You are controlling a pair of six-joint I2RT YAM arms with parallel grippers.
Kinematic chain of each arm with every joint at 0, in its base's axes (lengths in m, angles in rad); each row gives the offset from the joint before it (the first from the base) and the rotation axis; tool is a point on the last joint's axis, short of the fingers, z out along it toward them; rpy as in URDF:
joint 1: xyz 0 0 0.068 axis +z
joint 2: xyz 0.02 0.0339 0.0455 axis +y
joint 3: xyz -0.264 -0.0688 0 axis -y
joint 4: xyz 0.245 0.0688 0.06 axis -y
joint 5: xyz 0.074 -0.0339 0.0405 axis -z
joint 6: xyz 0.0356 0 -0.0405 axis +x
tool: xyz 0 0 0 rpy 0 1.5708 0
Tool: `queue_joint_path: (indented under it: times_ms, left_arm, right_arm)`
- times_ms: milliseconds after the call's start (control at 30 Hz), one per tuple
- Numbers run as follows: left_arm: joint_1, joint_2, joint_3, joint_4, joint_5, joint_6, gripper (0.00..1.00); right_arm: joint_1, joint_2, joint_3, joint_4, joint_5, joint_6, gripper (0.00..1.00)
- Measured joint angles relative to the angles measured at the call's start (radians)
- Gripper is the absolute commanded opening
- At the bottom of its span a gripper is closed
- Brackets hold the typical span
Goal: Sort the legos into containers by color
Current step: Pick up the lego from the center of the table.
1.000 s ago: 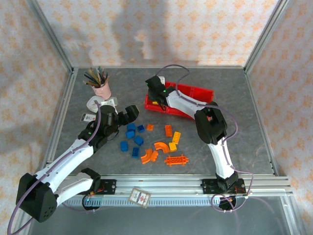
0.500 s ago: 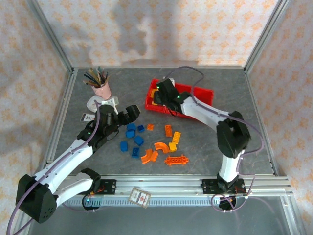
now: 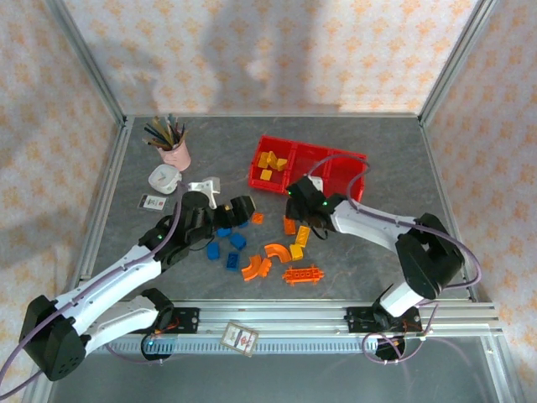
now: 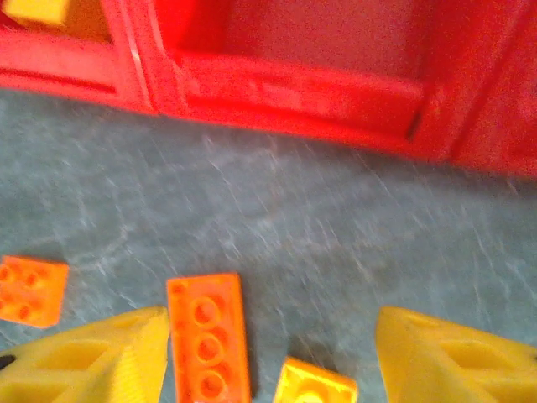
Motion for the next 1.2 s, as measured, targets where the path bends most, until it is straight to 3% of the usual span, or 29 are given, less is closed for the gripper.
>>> queue_joint_path:
  times_ms: [367,900,1200]
  left_arm:
    - [-0.060,0.009,-0.043,0.003,-0.008,-0.042,0.99]
    - [-0.070,0.023,-0.045,0.005,-0.027,-0.058,0.99]
    - [-0.070,0.036,-0.045,0.005,-0.027,-0.058,0.99]
  right_arm:
    - [0.030,-0.065,-0.156,-0.007,0.010,0.098,0.68]
    - [0.080,-0.015,-0.166,0.043,-0.046,0.128,0.70]
    - [0.082,-0.008,-0.188,0.047,-0.034,0.138,0.66]
